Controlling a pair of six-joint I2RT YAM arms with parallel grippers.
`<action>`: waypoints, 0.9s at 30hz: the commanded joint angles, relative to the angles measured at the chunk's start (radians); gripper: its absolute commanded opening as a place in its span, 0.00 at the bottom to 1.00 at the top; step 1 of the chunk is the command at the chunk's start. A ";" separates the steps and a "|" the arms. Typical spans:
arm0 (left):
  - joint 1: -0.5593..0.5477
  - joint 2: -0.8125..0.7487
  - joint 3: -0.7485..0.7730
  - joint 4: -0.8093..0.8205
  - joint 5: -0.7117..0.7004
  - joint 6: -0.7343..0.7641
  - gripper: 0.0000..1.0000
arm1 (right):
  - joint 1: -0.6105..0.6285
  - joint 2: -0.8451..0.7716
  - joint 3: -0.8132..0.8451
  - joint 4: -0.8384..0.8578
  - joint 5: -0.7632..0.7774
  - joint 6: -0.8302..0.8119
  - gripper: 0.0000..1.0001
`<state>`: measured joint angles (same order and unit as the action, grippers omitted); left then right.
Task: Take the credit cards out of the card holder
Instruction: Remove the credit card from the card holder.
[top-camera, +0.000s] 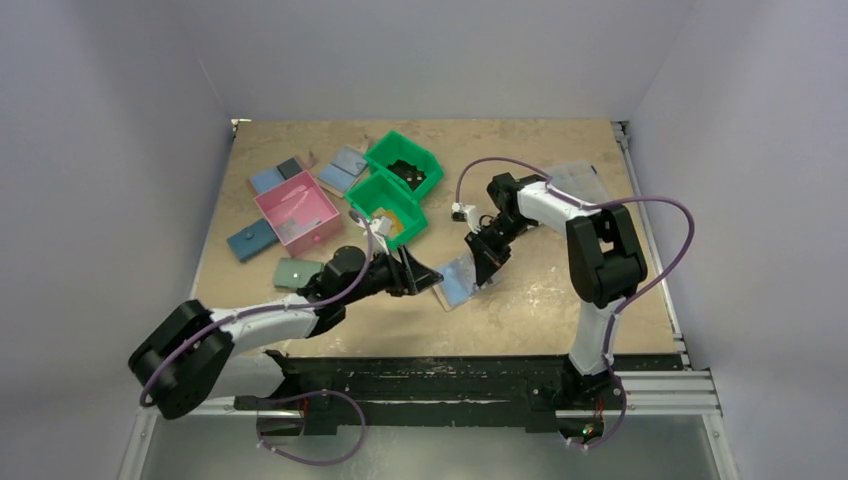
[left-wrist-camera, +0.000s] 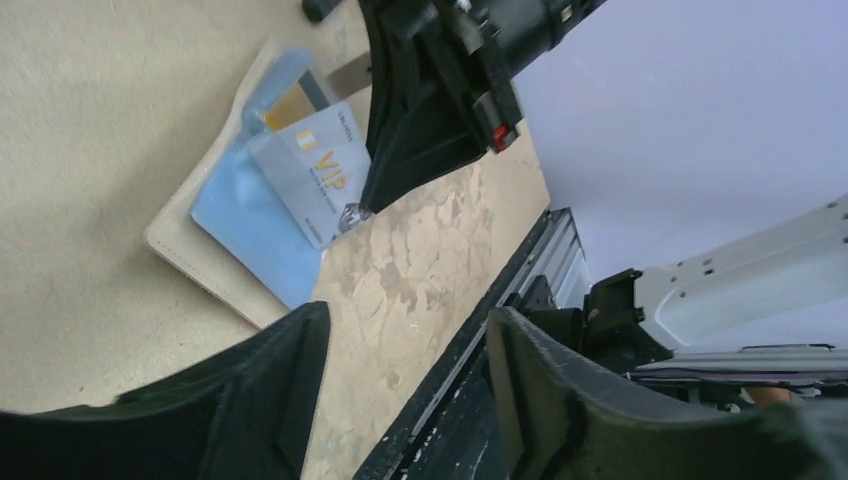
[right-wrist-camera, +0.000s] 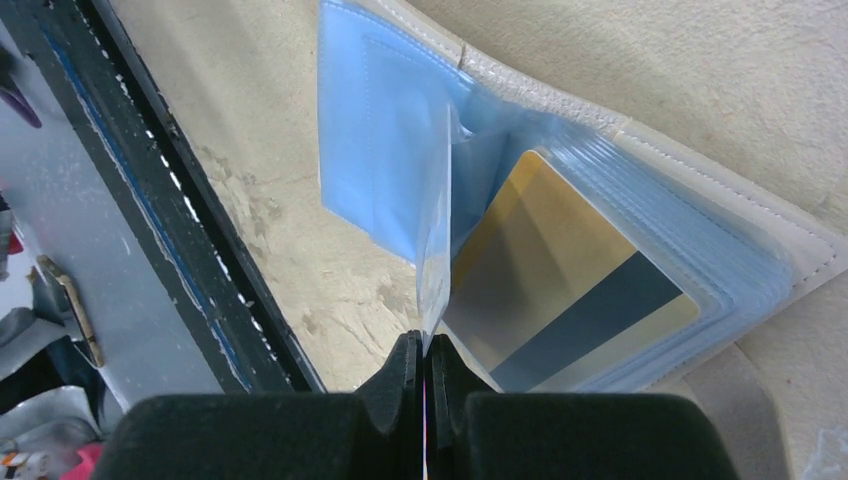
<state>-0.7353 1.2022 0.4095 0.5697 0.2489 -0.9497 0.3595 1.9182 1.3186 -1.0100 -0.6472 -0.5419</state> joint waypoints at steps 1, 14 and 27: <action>-0.041 0.158 0.029 0.209 -0.054 -0.037 0.56 | -0.001 0.024 0.052 -0.048 -0.074 -0.033 0.00; -0.047 0.635 0.239 0.312 -0.013 -0.118 0.09 | -0.023 0.058 0.061 -0.031 -0.095 -0.013 0.00; -0.004 0.692 0.129 0.256 -0.059 -0.141 0.00 | -0.117 0.040 0.099 -0.097 -0.057 -0.053 0.00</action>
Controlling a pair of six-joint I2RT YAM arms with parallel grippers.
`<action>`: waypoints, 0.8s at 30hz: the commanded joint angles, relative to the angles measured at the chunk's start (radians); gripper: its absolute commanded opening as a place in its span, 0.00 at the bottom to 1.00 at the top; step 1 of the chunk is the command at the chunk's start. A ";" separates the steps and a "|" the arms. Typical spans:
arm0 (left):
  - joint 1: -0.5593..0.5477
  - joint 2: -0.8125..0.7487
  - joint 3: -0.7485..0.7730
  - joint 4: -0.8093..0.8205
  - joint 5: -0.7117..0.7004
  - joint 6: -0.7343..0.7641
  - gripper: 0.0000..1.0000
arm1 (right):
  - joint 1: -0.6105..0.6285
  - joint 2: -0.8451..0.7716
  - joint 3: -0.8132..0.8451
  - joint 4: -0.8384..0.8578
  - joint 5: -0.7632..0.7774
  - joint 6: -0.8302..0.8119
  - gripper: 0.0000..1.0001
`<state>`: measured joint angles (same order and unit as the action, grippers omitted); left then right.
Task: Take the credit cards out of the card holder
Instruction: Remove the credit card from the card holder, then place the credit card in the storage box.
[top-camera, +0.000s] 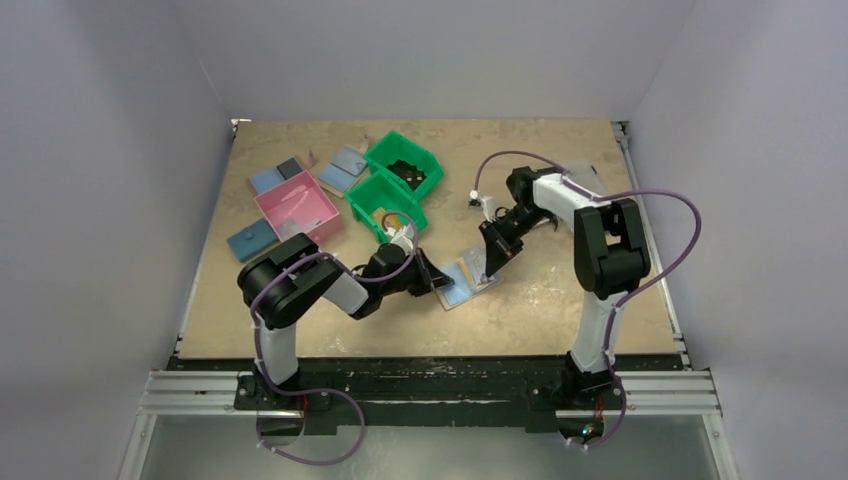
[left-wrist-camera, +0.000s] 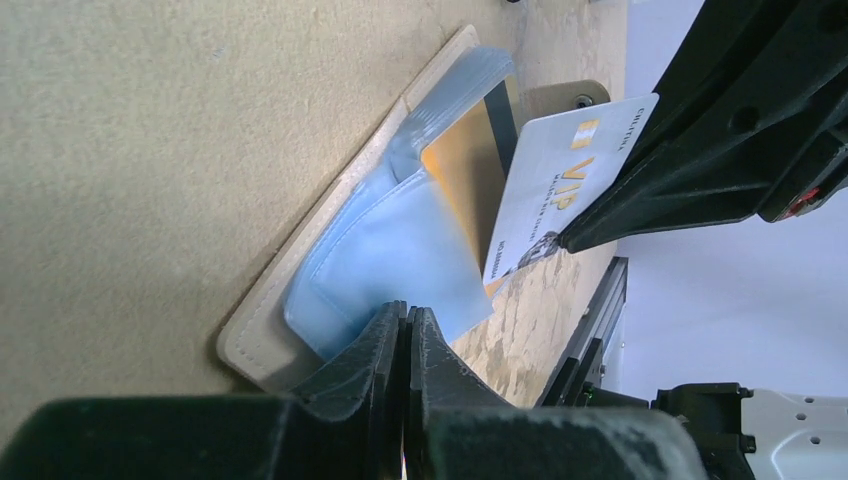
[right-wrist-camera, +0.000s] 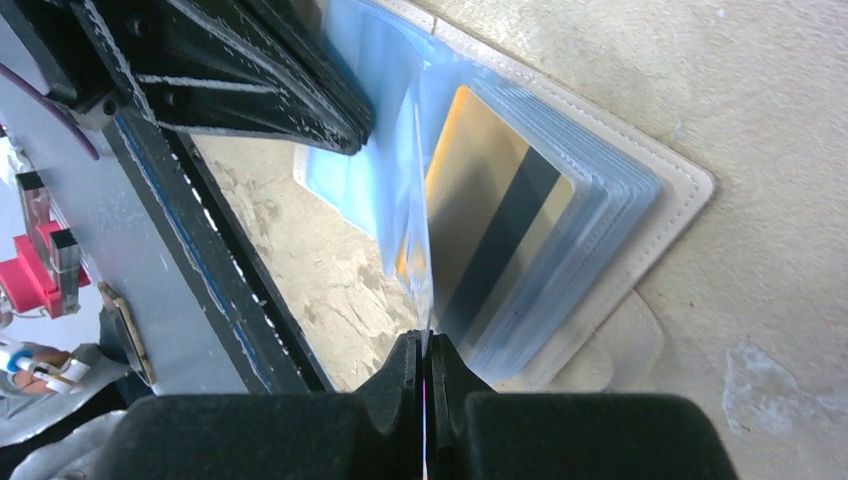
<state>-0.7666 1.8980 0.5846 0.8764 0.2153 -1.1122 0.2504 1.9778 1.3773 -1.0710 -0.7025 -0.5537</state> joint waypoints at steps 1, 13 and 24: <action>0.032 -0.012 -0.045 -0.050 -0.018 0.027 0.00 | -0.010 -0.024 0.045 -0.044 -0.004 -0.047 0.00; 0.057 -0.399 -0.026 -0.215 0.032 0.192 0.42 | -0.017 -0.096 0.065 -0.102 -0.212 -0.148 0.00; 0.061 -0.611 -0.151 -0.056 0.015 0.096 0.82 | -0.017 -0.139 0.050 -0.306 -0.425 -0.454 0.00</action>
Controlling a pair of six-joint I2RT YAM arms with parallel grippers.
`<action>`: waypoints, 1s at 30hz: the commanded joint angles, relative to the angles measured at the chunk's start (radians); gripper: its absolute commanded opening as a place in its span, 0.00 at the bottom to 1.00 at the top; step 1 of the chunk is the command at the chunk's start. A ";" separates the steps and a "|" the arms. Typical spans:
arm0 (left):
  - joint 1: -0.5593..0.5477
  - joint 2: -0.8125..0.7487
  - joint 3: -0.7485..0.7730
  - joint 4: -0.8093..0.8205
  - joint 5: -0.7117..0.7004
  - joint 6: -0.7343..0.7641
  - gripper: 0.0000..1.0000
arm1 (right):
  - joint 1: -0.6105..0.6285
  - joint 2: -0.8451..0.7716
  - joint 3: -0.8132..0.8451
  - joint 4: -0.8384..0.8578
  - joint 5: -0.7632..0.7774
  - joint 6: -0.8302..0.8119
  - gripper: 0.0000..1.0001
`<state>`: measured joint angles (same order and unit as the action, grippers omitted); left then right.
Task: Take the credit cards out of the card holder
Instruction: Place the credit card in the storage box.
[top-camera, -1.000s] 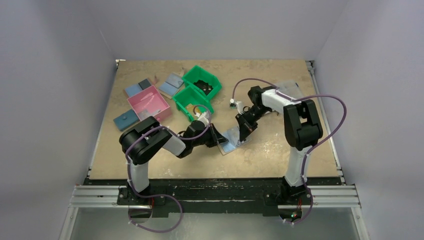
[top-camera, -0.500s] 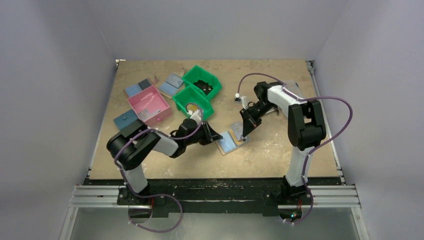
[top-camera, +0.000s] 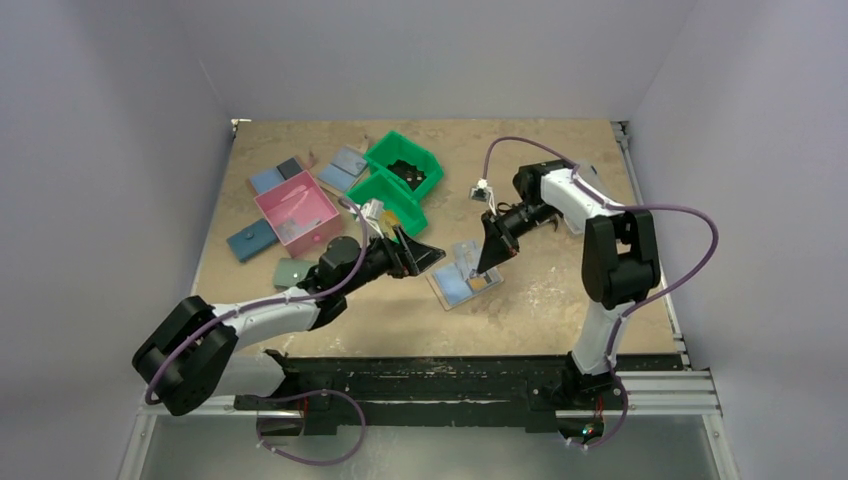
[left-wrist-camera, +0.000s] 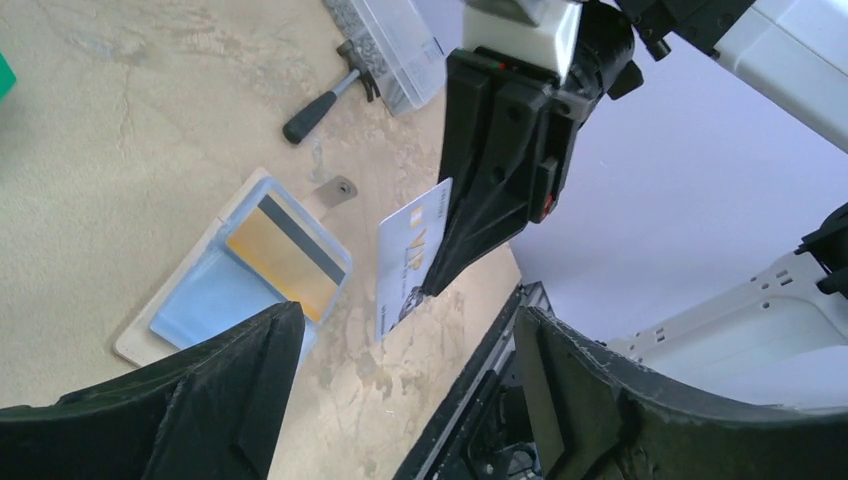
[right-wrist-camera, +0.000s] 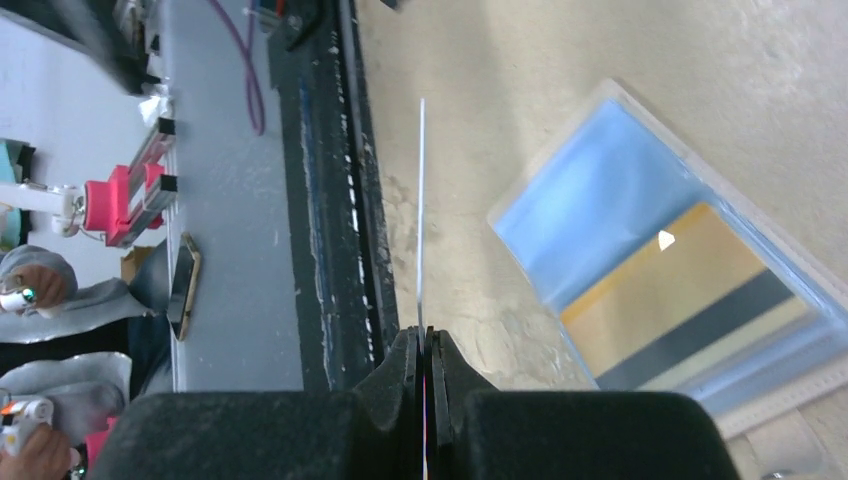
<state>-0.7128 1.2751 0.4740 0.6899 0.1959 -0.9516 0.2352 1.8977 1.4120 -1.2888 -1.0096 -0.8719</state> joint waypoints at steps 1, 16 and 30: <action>0.008 0.032 -0.044 0.186 0.070 -0.088 0.82 | -0.002 -0.068 0.010 -0.089 -0.125 -0.142 0.00; -0.043 0.196 0.034 0.320 0.120 -0.116 0.69 | 0.009 -0.103 -0.011 -0.095 -0.181 -0.147 0.00; -0.045 0.305 0.075 0.413 0.205 -0.132 0.00 | 0.042 -0.107 -0.008 -0.083 -0.157 -0.140 0.31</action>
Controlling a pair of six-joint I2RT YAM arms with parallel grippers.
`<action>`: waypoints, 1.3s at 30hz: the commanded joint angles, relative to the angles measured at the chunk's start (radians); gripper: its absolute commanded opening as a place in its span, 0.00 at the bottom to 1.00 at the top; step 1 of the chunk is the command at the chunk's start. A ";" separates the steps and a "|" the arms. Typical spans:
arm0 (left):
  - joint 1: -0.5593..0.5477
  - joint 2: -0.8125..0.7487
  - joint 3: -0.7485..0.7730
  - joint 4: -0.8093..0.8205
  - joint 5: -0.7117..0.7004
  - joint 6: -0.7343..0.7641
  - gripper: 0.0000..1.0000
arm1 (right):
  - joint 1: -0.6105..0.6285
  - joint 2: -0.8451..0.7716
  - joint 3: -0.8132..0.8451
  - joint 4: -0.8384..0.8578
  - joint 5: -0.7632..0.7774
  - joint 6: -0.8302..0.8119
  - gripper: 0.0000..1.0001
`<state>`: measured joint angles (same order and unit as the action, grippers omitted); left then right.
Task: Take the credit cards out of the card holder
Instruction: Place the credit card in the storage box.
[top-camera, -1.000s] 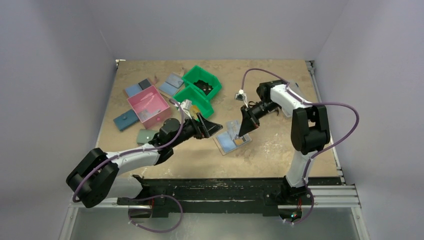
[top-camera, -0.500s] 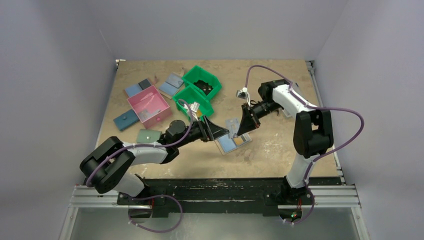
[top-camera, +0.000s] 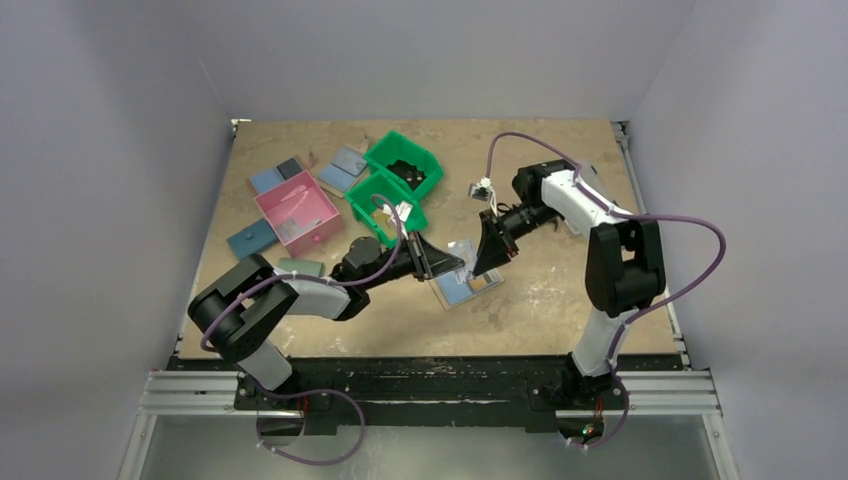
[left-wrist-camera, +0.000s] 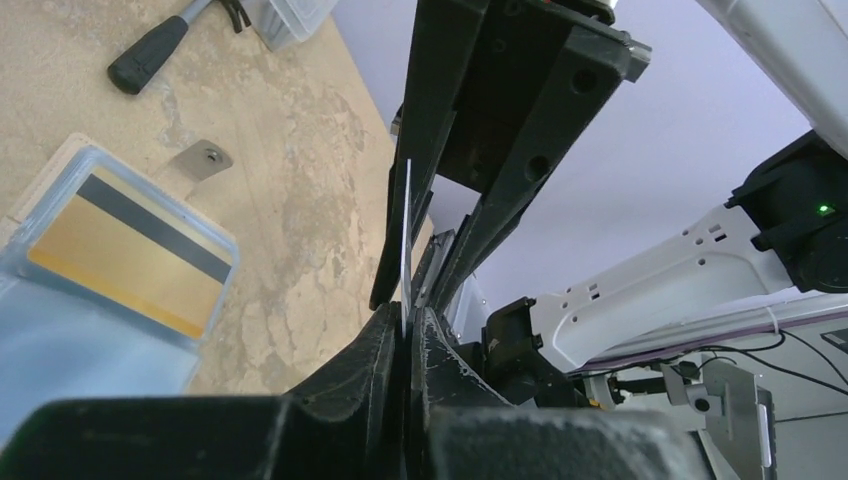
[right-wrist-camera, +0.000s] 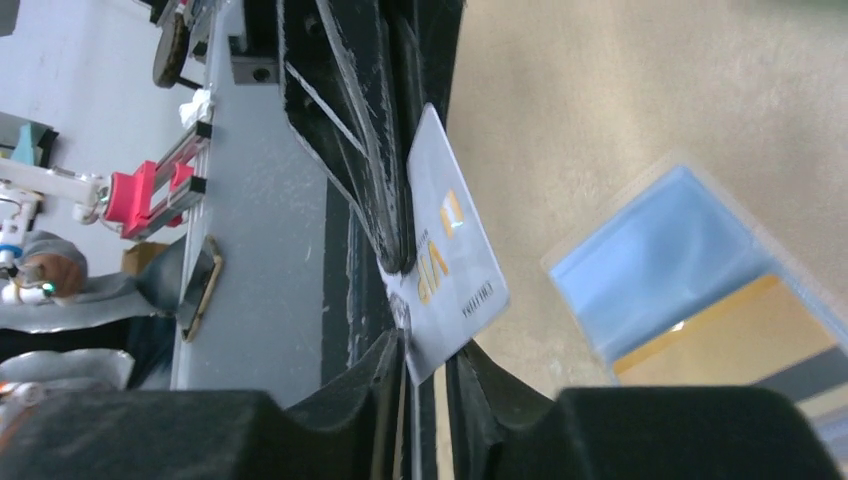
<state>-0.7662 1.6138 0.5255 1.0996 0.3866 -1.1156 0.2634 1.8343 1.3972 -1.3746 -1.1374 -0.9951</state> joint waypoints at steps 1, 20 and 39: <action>0.021 -0.059 0.017 -0.050 0.014 0.055 0.00 | 0.012 -0.055 0.005 0.010 -0.022 -0.010 0.36; 0.974 -0.332 0.261 -1.091 0.210 0.549 0.00 | -0.009 -0.263 -0.167 0.432 0.224 0.361 0.63; 1.032 -0.015 0.478 -1.226 0.072 0.610 0.00 | -0.009 -0.245 -0.167 0.413 0.215 0.345 0.62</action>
<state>0.2558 1.5547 0.9447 -0.1295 0.4591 -0.5087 0.2584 1.5845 1.2339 -0.9638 -0.9211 -0.6460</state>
